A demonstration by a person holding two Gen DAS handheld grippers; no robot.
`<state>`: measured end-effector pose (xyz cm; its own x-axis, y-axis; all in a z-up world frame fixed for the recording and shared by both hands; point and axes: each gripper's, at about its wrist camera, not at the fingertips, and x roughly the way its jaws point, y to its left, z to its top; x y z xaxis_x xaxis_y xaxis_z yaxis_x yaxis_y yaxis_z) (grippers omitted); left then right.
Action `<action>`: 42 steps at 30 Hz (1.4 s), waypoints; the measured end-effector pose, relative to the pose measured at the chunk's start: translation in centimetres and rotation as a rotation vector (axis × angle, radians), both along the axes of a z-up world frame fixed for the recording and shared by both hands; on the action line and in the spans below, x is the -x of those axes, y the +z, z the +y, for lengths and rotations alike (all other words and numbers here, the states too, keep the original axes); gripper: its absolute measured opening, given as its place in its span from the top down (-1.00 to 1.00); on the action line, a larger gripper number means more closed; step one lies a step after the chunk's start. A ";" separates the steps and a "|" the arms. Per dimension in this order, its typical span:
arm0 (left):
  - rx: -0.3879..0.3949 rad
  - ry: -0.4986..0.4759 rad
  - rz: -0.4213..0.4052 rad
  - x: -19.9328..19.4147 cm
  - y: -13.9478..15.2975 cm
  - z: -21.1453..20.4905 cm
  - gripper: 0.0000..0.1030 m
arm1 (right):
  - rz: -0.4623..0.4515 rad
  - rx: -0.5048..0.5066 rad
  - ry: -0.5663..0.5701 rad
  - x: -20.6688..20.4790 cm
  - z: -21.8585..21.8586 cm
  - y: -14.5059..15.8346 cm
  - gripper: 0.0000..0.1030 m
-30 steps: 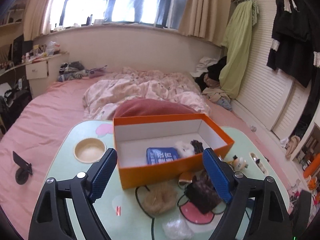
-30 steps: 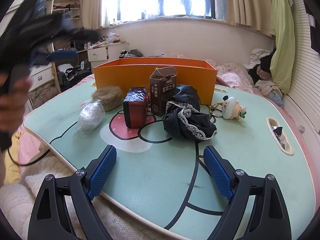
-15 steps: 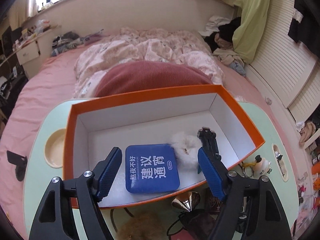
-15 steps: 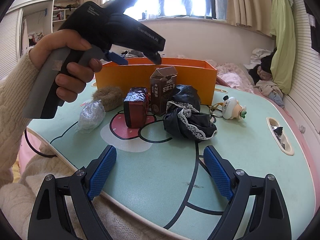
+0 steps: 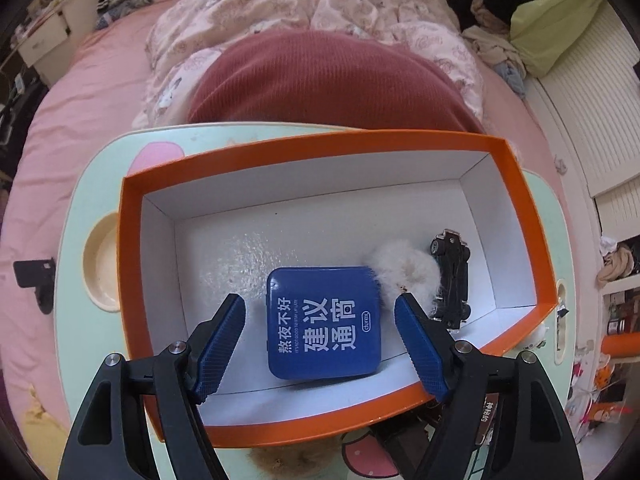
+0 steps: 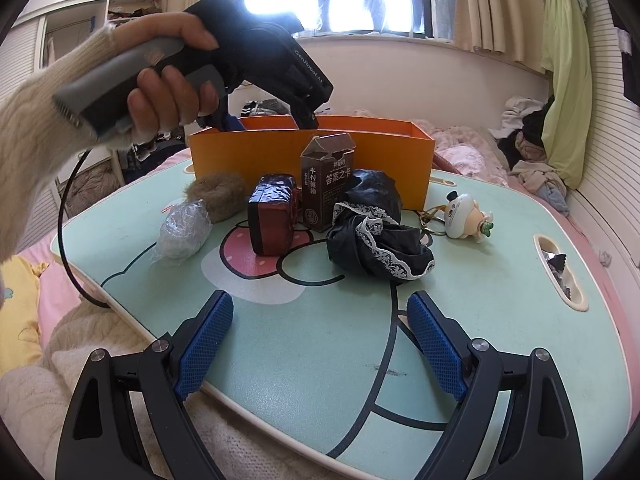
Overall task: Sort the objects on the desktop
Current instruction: 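Grasp the blue printed tin in the box with the left gripper, place it beside the brown pompom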
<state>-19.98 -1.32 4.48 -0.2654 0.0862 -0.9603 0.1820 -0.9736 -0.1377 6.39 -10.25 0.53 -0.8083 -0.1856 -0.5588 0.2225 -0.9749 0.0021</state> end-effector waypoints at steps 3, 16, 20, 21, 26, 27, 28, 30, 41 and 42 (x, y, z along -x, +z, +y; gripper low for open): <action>0.001 -0.024 -0.061 0.6 -0.7 0.8 -0.49 | 0.000 0.000 0.001 0.0 0.0 0.0 -0.72; -0.022 -0.073 -0.078 1.2 -2.3 1.8 -0.50 | 0.001 0.000 0.003 0.1 -0.4 -0.1 -0.72; -0.064 -0.077 -0.041 0.5 -2.0 1.3 -0.29 | 0.001 -0.001 0.003 0.1 -0.5 -0.1 -0.72; -0.058 -0.083 -0.032 0.3 -2.0 1.4 -0.29 | 0.001 -0.001 0.003 0.1 -0.4 -0.1 -0.72; -0.057 -0.091 -0.001 0.1 -1.8 1.3 -0.29 | 0.001 0.000 0.003 0.1 -0.4 -0.1 -0.72; -0.056 -0.092 0.005 0.1 -1.7 1.2 -0.29 | 0.001 0.001 0.003 0.1 -0.5 -0.1 -0.72; -0.062 -0.090 0.014 0.3 -1.7 1.1 -0.29 | 0.001 0.000 0.003 0.1 -0.4 -0.1 -0.72; -0.086 -0.079 0.043 0.3 -1.1 0.5 -0.29 | 0.001 -0.001 0.003 0.1 -0.4 -0.1 -0.72; -0.196 -0.197 0.317 -6.5 7.5 0.6 -0.29 | 0.001 0.000 0.002 0.0 -0.4 -0.1 -0.73; -0.198 -0.232 0.330 -7.8 7.6 1.0 -0.29 | 0.001 -0.001 0.002 0.0 -0.5 -0.1 -0.73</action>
<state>-12.14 -0.35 12.09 -0.5068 0.3535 -0.7863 -0.1230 -0.9324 -0.3399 6.35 -10.74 0.44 -0.8084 -0.1869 -0.5582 0.2245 -0.9745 0.0012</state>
